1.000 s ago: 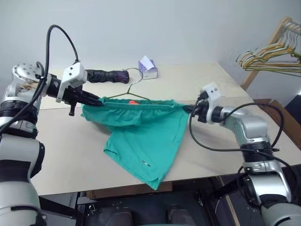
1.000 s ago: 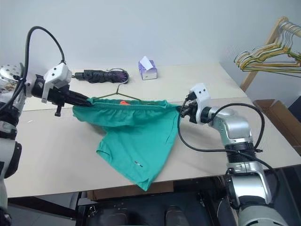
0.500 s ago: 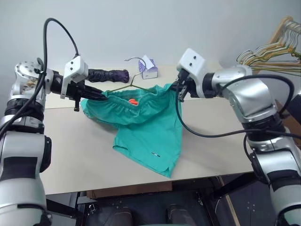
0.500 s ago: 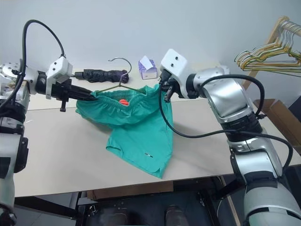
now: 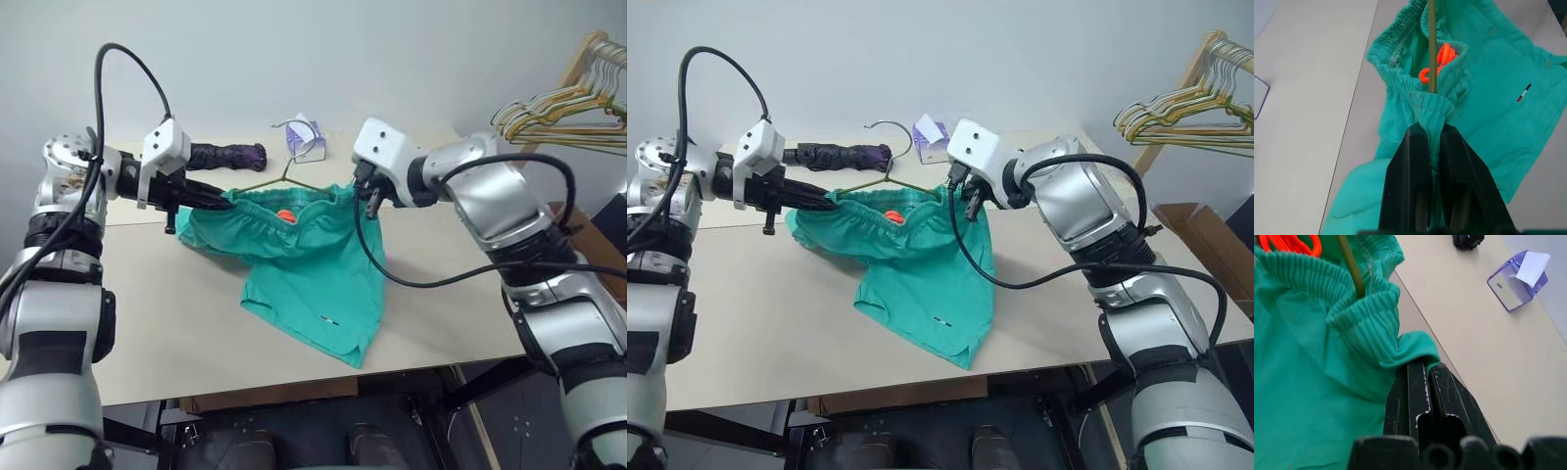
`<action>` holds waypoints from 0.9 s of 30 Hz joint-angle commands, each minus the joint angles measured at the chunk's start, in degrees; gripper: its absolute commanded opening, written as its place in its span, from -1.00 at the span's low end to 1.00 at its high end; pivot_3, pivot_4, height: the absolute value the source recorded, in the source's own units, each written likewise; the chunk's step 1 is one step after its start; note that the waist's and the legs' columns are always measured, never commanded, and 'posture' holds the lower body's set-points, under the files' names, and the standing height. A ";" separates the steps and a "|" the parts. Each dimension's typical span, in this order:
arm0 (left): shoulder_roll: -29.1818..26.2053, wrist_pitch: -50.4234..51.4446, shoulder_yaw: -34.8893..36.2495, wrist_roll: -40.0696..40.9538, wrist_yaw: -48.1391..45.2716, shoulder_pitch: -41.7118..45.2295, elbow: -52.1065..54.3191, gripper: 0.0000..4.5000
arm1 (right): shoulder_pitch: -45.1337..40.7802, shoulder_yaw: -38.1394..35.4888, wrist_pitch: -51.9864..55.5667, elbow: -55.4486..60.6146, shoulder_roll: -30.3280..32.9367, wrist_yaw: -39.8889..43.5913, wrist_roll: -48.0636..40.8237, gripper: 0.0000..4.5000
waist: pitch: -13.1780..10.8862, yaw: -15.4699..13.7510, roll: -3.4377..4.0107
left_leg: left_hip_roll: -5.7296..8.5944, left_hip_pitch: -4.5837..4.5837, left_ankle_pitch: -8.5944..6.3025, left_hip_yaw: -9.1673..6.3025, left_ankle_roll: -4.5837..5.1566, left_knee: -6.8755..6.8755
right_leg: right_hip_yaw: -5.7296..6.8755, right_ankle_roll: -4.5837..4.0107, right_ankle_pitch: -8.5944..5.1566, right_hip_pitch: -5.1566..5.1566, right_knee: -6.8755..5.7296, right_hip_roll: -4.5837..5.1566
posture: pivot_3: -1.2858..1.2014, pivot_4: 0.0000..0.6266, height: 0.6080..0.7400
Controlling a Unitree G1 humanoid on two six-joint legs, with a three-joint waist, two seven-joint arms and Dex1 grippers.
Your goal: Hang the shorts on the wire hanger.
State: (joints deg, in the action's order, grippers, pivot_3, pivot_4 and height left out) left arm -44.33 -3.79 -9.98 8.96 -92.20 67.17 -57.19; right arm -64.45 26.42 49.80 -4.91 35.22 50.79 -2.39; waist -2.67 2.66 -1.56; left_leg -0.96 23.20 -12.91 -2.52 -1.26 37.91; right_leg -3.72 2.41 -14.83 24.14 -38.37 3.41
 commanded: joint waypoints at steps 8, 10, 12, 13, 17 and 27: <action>-1.04 0.20 2.86 -0.17 -0.30 0.48 1.68 -0.99 | 5.65 -5.69 -16.14 5.09 6.50 8.75 -1.32 0.00 | 0.01 -0.19 -0.01 | 0.01 -0.01 0.00 -0.01 0.00 0.00 | 0.01 0.00 0.00 -0.04 0.01 0.01 | 0.06 -1.00 1.00; -1.74 0.30 2.47 0.24 -0.30 0.66 1.94 -0.99 | 6.94 -6.94 -18.90 3.01 7.33 9.70 -1.49 0.00 | 0.01 -0.18 -0.01 | 0.01 -0.02 0.00 -0.01 0.00 0.00 | 0.01 0.00 0.00 -0.06 0.03 0.01 | 0.07 -1.00 1.00; -2.31 0.20 1.84 0.75 -0.30 0.62 2.25 -0.99 | 7.40 -7.96 -21.43 1.17 7.51 10.02 -1.26 0.00 | 0.01 -0.11 -0.01 | 0.01 -0.03 0.00 0.00 0.00 0.00 | 0.01 0.00 0.00 -0.07 0.02 0.01 | 0.07 -1.00 1.00; -2.63 0.25 1.40 1.06 -0.30 0.53 2.53 -0.99 | 7.32 -9.57 -22.72 0.16 7.22 10.97 -2.72 0.00 | 0.01 -0.04 -0.01 | 0.01 -0.04 0.00 0.01 0.00 0.00 | 0.00 0.00 0.00 -0.06 0.02 0.01 | 0.07 -1.00 1.00; -3.18 0.44 -0.10 2.18 -0.30 0.51 3.32 -0.99 | 5.13 -12.73 -24.57 -2.93 5.68 13.28 -5.71 0.00 | 0.00 0.08 -0.01 | 0.00 -0.05 0.00 0.01 0.00 0.00 | -0.01 0.00 0.00 -0.04 -0.01 -0.01 | 0.07 -1.00 1.00; -3.41 0.58 -1.50 4.23 -0.30 1.07 4.06 -0.99 | 2.36 -11.39 -26.50 -12.16 1.12 17.79 -4.54 0.98 | 0.01 -0.14 -0.01 | 0.00 -0.10 0.00 0.02 0.00 0.00 | -0.03 0.00 0.00 -0.08 -0.05 0.00 | 0.07 -1.00 1.00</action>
State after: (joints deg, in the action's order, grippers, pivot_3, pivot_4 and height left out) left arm -46.83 -3.38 -11.76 11.35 -92.31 66.60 -54.95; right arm -59.67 15.64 23.20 -14.86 37.05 69.06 -7.31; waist -2.66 2.52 -1.56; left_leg -0.96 23.10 -12.91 -2.49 -1.26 37.91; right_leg -3.75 2.41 -14.83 24.06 -38.42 3.41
